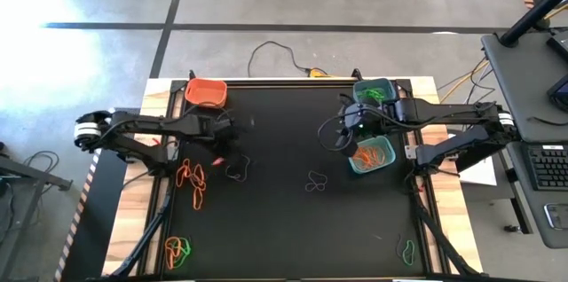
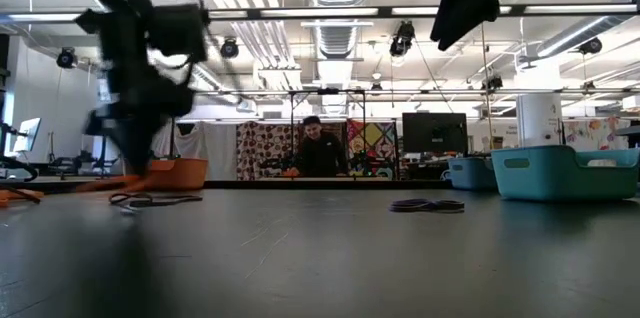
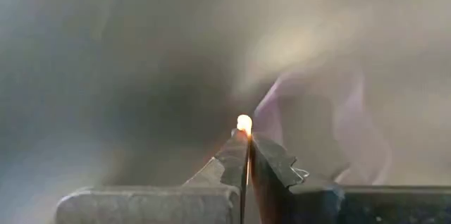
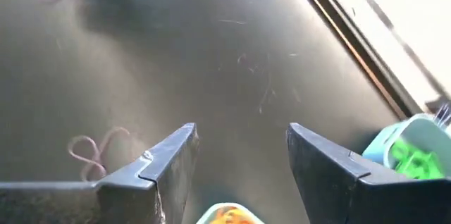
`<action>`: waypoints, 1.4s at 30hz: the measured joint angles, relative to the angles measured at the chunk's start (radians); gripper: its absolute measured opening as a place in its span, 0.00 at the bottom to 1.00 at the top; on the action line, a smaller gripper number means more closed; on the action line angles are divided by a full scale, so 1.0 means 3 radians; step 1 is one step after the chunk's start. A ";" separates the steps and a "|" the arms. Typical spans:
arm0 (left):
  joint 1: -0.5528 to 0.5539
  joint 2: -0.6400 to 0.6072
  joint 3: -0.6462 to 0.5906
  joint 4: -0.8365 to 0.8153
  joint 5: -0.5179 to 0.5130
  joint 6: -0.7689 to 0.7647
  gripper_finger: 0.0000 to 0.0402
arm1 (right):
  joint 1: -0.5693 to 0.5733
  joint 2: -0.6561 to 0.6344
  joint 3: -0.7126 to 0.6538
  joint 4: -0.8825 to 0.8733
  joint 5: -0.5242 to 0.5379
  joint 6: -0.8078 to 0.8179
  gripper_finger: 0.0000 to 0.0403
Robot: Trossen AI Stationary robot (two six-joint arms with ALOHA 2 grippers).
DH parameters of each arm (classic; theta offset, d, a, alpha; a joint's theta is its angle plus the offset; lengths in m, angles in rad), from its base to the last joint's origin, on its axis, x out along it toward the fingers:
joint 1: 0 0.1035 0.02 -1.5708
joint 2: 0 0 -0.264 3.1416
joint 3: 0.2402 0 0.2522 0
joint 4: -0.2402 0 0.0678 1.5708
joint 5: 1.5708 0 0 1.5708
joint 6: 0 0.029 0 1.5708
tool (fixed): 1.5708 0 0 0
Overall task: Sort rubber bands into baskets
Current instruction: Put the orange rubber band into the green bin
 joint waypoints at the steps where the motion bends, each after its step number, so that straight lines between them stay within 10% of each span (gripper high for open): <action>1: 0.0024 0.0000 0.0029 0.0258 -0.0024 -0.0057 0.00 | -0.0005 0.0005 -0.0016 0.0027 0.0001 -0.0119 0.52; 8: -0.0018 0.0367 0.0344 0.1809 -0.0438 0.0066 0.00 | -0.0027 0.0046 -0.0301 0.0896 -0.0027 -0.1165 0.52; 16: -0.0113 0.1202 0.0689 0.3378 -0.0323 0.0305 0.00 | 0.0046 0.0046 -0.0903 0.1765 -0.0447 -0.0926 0.52; 32: -0.0160 0.2028 0.1096 0.3337 -0.0009 -0.0059 0.02 | -0.0103 0.0150 -0.1319 0.2233 -0.0492 -0.0538 0.52; 42: -0.0134 0.1854 0.1119 0.2476 0.0235 0.0307 0.27 | -0.0207 0.0774 -0.1320 0.2755 -0.0716 -0.0770 0.52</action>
